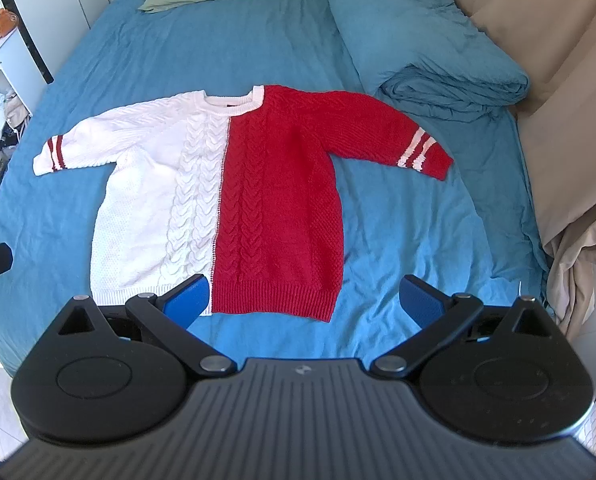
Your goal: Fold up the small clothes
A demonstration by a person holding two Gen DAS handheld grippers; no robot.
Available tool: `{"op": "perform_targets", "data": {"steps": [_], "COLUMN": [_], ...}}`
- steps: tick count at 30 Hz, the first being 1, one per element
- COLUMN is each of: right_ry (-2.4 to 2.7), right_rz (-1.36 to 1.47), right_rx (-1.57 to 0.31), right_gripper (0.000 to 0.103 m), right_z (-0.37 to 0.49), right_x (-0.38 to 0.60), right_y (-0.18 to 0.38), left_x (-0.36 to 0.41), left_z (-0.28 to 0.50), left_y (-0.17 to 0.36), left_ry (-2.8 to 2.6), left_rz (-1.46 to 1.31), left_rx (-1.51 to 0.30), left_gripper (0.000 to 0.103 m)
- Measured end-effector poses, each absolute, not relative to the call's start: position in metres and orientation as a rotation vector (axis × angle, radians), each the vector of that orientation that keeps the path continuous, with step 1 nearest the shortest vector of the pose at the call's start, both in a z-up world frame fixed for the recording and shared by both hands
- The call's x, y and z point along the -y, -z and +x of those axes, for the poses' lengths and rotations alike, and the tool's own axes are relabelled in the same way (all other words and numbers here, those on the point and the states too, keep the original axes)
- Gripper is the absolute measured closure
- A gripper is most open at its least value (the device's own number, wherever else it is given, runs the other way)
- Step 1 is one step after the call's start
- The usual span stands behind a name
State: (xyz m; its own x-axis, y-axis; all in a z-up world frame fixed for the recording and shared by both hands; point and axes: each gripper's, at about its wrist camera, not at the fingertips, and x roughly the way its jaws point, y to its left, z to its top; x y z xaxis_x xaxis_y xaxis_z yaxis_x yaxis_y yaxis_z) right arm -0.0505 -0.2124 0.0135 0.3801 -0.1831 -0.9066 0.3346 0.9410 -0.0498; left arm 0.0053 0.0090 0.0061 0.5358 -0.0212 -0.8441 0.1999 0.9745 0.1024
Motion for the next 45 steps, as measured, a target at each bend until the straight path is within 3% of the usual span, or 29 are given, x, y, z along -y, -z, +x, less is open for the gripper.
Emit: {"op": "perform_targets", "data": {"steps": [15,26,36,45], "right_ry": [0.323,0.439,0.545,0.553], "right_rz": [0.162,0.324,0.468,0.552], "right_rx": [-1.122,-1.112,-1.052,-1.034], "right_gripper": [0.000,0.000,0.000,0.000], "right_z": [-0.056,-0.046,-0.012,0.067], "right_x": [0.210,0.271,0.409,0.537], "right_y": [-0.019,0.002,0.067,0.183], "left_x": [-0.014,0.027,0.129,0.247], "left_z": [0.005,0.067,0.145,0.232], "left_y": [-0.009,0.014,0.058,0.161], "left_ry": [0.133,0.295,0.327,0.287], "left_rz": [0.186,0.172,0.145,0.192], "left_rx": [-0.996,-0.986,-1.000,-1.024], "left_gripper": [0.000,0.000,0.000,0.000]}}
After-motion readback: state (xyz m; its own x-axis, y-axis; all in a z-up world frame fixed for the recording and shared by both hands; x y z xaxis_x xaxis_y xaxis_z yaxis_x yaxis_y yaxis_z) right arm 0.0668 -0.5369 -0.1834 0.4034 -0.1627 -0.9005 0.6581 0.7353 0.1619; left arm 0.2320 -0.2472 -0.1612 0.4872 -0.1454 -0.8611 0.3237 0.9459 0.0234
